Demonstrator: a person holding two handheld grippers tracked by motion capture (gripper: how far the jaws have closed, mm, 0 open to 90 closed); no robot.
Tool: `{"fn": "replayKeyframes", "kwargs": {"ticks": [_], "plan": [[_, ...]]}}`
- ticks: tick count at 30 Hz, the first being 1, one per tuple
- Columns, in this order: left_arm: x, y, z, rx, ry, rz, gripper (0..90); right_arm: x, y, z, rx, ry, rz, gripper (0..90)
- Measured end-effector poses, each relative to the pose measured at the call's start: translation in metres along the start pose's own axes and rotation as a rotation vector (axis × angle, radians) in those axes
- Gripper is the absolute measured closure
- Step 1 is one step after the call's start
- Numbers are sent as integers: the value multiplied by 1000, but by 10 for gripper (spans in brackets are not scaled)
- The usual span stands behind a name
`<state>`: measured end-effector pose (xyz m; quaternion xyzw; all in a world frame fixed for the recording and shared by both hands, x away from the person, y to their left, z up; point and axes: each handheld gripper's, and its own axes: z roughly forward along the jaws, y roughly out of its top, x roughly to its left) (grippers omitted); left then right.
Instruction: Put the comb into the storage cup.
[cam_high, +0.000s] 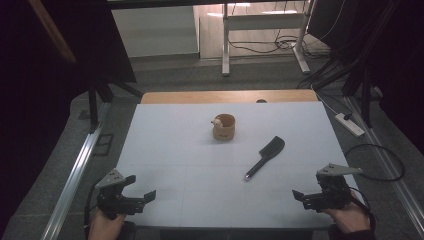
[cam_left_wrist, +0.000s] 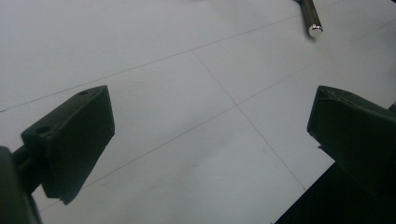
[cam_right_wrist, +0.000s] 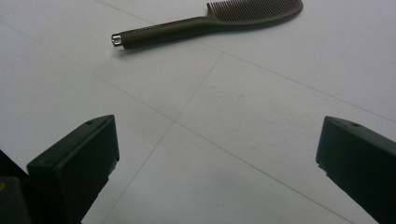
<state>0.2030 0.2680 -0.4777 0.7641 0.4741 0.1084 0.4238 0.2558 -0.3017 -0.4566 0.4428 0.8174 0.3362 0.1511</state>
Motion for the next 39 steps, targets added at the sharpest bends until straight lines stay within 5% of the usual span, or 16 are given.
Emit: {"fn": "replayKeyframes", "kwargs": {"ticks": [10,29,39], "plan": [[2,0,0,-7,-6,-21,10,1,5,3,-16,6,-16,0],[4,-1,-1,-10,-10,-35,14,5,20,12,-21,92,-45,0],[4,-1,-1,-12,-11,-41,15,14,29,21,-1,127,-104,0]]}}
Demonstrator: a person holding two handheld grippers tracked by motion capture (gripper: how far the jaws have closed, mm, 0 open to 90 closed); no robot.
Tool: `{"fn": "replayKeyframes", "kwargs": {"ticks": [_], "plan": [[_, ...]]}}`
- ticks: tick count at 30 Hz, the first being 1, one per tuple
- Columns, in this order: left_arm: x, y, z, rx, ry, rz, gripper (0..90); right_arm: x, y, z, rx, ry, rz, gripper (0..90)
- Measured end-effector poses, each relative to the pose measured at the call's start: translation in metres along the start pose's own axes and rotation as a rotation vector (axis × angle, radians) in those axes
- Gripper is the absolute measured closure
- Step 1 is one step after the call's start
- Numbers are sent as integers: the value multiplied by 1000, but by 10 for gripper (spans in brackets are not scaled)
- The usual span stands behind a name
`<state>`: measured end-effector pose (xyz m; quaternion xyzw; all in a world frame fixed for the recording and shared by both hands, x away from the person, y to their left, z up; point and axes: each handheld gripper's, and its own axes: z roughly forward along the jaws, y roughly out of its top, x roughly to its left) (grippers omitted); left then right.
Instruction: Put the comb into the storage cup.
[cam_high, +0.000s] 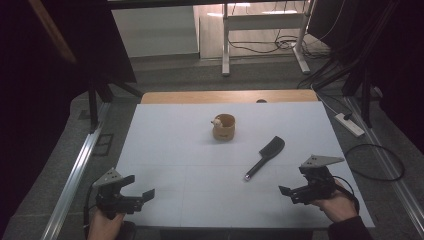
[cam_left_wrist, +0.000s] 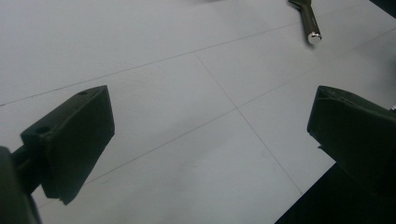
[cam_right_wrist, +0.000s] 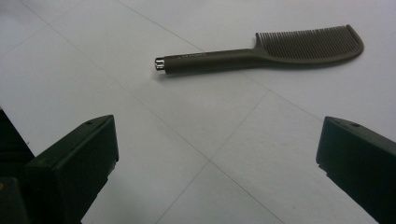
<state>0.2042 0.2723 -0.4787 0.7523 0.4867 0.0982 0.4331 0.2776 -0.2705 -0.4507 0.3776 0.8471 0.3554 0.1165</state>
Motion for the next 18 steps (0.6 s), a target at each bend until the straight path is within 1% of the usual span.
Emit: {"fn": "replayKeyframes", "kwargs": {"ticks": [15,18], "plan": [[0,0,0,1,0,-1,15,2,13,11,20,2,-2,0],[0,0,0,2,0,-2,16,1,16,13,22,-2,14,0]]}}
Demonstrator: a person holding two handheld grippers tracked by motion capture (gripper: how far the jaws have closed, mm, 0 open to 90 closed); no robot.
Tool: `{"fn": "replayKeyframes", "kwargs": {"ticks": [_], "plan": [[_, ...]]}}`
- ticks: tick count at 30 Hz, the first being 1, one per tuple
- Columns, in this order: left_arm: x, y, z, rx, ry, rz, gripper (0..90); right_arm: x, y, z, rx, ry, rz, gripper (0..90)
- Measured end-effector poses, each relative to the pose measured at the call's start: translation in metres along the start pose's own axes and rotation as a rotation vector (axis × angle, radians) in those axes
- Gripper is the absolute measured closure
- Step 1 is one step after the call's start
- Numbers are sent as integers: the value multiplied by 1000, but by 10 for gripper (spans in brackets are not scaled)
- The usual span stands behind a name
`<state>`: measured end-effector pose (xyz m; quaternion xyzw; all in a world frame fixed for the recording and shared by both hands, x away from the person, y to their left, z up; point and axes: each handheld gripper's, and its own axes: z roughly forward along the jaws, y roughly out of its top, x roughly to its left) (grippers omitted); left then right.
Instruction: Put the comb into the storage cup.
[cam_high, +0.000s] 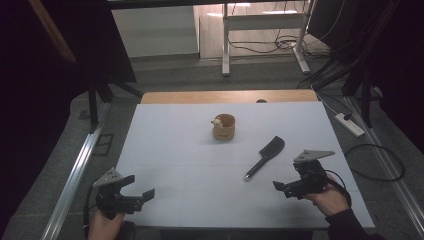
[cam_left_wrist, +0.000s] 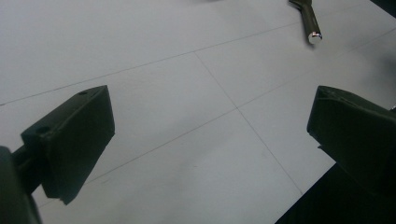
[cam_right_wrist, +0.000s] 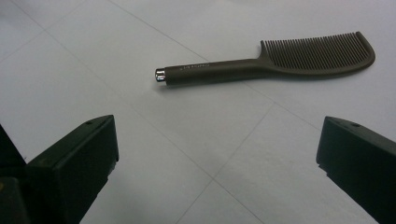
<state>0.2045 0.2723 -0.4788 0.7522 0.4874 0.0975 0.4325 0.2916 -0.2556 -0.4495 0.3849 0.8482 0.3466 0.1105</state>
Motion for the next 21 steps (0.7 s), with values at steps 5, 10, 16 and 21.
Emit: {"fn": "replayKeyframes", "kwargs": {"ticks": [5,10,16,21], "plan": [[0,0,0,1,0,0,16,0,4,3,3,6,10,0],[0,0,0,1,0,0,17,2,10,7,9,7,-10,0],[0,0,0,2,0,-1,18,4,14,12,13,3,-16,0],[0,0,0,1,0,-3,18,5,16,16,18,0,-28,0]]}}
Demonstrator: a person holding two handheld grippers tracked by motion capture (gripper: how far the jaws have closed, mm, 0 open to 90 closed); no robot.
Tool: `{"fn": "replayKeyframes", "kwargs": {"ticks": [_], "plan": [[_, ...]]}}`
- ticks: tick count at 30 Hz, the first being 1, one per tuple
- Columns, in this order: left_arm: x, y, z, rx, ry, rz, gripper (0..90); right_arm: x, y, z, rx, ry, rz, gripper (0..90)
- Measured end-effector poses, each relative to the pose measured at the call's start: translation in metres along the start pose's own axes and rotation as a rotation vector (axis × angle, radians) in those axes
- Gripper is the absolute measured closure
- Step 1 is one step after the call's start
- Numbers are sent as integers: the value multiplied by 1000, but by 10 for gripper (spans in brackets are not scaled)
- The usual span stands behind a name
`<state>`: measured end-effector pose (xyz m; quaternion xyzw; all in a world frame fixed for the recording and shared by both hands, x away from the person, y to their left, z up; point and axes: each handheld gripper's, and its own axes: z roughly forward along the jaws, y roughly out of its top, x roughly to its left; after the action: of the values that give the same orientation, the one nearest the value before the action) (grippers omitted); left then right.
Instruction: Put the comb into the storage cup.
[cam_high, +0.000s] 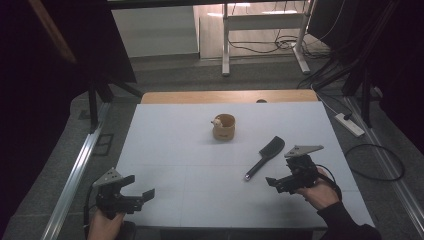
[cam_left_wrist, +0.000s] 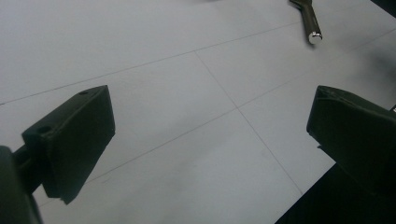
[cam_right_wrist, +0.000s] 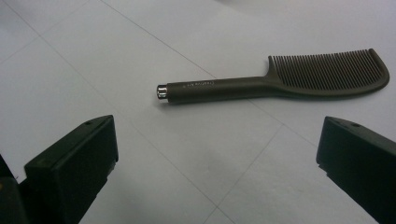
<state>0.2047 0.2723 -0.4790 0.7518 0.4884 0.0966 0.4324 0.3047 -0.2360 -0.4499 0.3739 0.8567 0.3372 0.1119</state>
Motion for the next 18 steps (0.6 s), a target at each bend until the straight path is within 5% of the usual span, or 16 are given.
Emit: {"fn": "replayKeyframes", "kwargs": {"ticks": [18], "plan": [[1,0,0,1,-4,-3,19,3,15,11,9,7,-36,0]]}}
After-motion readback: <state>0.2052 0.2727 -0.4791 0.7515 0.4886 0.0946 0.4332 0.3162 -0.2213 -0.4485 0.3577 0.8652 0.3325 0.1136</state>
